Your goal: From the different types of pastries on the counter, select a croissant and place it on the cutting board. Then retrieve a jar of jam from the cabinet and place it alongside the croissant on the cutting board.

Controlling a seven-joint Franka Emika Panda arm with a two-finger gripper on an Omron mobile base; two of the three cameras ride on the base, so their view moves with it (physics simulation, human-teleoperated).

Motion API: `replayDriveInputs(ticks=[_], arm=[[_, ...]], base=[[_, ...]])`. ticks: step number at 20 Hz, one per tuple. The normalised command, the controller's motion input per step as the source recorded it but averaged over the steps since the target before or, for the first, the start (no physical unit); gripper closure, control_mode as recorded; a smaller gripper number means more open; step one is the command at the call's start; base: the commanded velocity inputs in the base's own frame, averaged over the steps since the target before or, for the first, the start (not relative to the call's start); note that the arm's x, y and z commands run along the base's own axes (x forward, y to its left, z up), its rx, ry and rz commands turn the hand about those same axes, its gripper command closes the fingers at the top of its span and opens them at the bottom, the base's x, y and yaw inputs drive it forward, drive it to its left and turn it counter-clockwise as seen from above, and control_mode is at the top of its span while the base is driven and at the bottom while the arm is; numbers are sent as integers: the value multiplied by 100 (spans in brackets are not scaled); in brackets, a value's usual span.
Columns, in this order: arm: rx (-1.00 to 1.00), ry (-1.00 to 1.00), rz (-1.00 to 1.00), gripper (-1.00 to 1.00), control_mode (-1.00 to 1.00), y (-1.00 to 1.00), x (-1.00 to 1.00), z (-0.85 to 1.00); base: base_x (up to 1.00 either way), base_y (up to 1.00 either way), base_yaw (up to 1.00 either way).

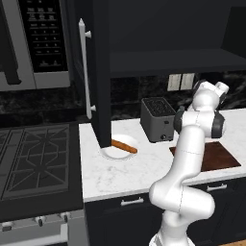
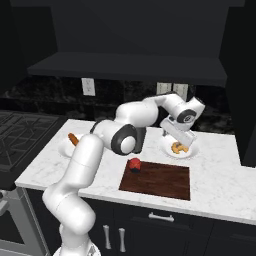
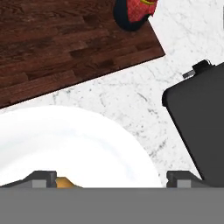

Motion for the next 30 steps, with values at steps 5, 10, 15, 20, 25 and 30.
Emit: replayDriveInputs(ticks=[5,10,15,20,25,30], arm=[[-3,1,17,-100,-100,-2,0,10],[-2,1,18,-100,-100,-22,0,-11],[-1,0,20,-100,-100,-33,0,1],[-1,0,8,-100,-100,-6,4,17],[-8,-1,2,-100,-100,-12,9,-18],[-13,0,0,-100,-100,-10,18,-4]], base=[[0,0,0],[0,0,0],[0,0,0],[0,0,0],[0,0,0],[0,0,0]])
